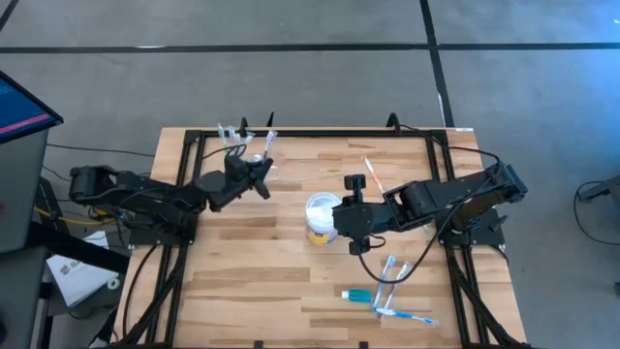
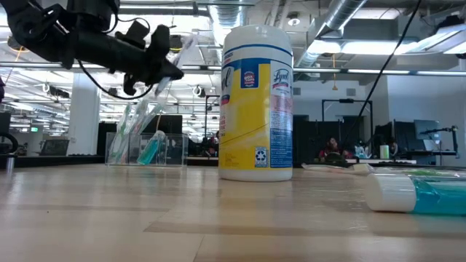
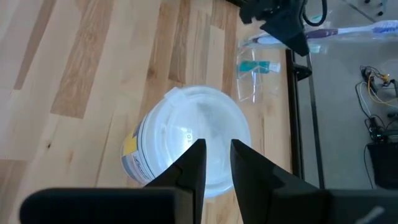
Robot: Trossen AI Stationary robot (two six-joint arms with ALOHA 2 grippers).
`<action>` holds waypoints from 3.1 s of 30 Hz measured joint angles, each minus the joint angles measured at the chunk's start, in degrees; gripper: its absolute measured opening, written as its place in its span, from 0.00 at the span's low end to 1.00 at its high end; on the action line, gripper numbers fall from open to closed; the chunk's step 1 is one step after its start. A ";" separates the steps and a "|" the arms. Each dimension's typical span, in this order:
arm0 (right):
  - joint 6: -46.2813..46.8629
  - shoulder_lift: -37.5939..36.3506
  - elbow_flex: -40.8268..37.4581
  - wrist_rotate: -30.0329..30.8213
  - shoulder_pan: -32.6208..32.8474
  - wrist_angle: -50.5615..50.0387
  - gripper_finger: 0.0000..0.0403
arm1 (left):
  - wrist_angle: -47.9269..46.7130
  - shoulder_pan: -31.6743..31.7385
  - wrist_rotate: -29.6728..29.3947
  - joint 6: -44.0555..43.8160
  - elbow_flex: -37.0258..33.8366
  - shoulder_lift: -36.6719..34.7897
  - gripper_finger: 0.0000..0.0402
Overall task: Pick & Place toothbrushing station
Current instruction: Put the top purple toothbrush into the transparent organizer
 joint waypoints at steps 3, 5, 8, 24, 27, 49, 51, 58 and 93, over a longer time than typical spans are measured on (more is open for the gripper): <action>-0.02 0.00 0.00 0.02 0.00 -0.04 0.16 | 0.34 -0.23 -4.13 0.05 0.02 2.15 0.03; -0.01 0.00 0.00 0.04 0.00 -0.12 0.16 | 0.76 -0.23 -5.78 0.12 0.02 3.97 0.03; -0.02 0.00 0.00 0.17 -0.02 -0.24 0.16 | 2.98 -0.23 -9.15 0.16 0.02 6.65 0.03; -1.11 0.00 0.00 1.45 -0.17 -0.67 0.16 | 17.92 -0.09 -20.32 3.55 0.70 21.04 0.03; -1.09 0.00 0.00 1.47 -0.17 -1.07 0.16 | 18.19 -0.02 -21.00 6.73 3.03 22.67 0.03; -1.09 0.00 0.00 1.47 -0.17 -2.62 0.16 | 18.14 5.75 -21.42 11.77 8.37 27.60 0.03; -1.08 0.00 0.00 1.47 -0.17 -2.62 0.16 | 18.49 6.07 -20.80 11.60 8.45 27.82 0.03; -1.17 0.00 0.00 1.47 -0.17 -2.53 0.16 | 18.27 6.05 -21.23 11.99 9.81 30.16 0.03; -2.03 0.02 -2.71 1.29 -0.15 -1.64 0.16 | 18.63 8.21 -18.16 12.94 13.60 37.13 0.07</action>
